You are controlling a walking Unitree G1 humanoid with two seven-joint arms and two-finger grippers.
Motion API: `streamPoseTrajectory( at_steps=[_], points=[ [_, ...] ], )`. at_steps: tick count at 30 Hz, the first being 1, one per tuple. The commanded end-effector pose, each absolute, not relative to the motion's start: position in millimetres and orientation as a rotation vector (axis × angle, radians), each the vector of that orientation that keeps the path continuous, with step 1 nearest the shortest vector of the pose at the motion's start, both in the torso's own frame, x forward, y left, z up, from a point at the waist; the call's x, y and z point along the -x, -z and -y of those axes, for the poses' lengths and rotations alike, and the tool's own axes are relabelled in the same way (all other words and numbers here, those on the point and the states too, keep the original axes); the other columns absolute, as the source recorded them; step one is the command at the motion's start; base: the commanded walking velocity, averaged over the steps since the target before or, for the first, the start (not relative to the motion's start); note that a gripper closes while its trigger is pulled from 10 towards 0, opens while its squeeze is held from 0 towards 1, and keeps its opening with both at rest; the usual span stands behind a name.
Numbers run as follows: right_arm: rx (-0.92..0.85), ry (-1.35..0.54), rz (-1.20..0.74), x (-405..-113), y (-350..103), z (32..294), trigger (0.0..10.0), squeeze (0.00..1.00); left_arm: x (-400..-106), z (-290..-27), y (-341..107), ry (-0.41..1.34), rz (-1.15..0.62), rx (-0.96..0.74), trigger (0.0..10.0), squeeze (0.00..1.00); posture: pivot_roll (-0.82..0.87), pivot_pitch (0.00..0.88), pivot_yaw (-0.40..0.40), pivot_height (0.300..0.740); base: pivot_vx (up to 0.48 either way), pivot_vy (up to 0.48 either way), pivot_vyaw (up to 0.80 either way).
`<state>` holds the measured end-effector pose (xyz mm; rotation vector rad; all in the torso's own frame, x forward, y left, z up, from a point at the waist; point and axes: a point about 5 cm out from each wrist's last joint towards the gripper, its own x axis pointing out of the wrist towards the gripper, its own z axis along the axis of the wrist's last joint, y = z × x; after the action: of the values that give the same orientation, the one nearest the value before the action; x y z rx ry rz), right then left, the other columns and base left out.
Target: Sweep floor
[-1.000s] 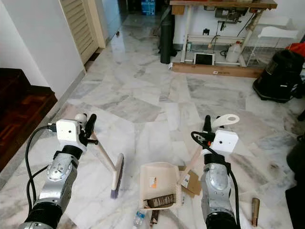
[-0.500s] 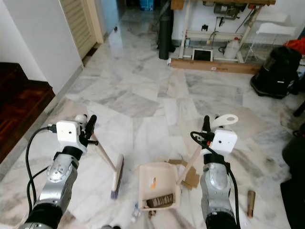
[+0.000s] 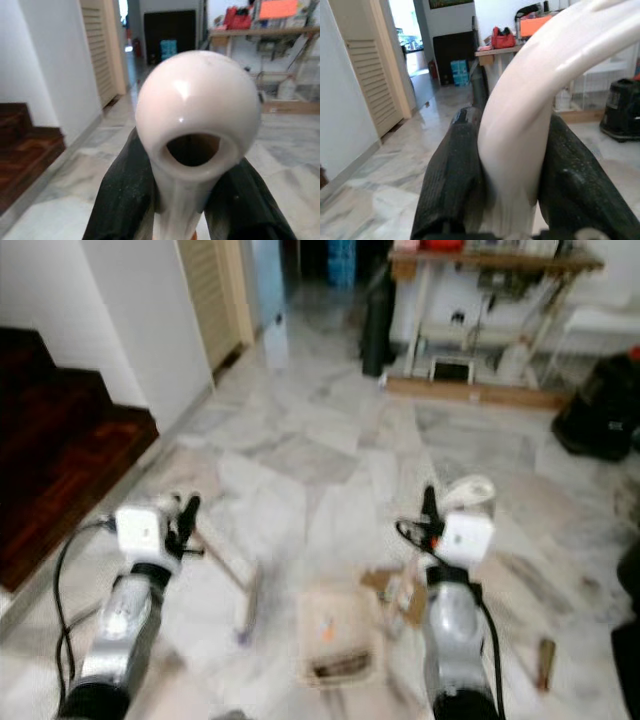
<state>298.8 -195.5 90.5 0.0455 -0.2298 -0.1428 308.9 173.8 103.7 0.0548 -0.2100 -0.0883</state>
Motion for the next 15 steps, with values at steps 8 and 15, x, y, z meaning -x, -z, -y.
streamPoseTrajectory(
  at_steps=[8,15],
  points=[
    [-0.036,0.144,0.281,-301.7,-102.4,196.9,10.0,0.0,-312.8,-167.5,-117.9,0.111,0.276,-0.048,10.0,0.0,-0.03,0.0,0.008,0.74,-0.302,0.0,0.0],
    [-0.041,0.144,0.279,-301.3,-101.6,196.4,10.0,0.0,-312.7,-167.8,-117.8,0.113,0.274,-0.051,10.0,0.0,-0.02,0.0,0.01,0.74,-0.302,0.0,0.0]
  ],
)
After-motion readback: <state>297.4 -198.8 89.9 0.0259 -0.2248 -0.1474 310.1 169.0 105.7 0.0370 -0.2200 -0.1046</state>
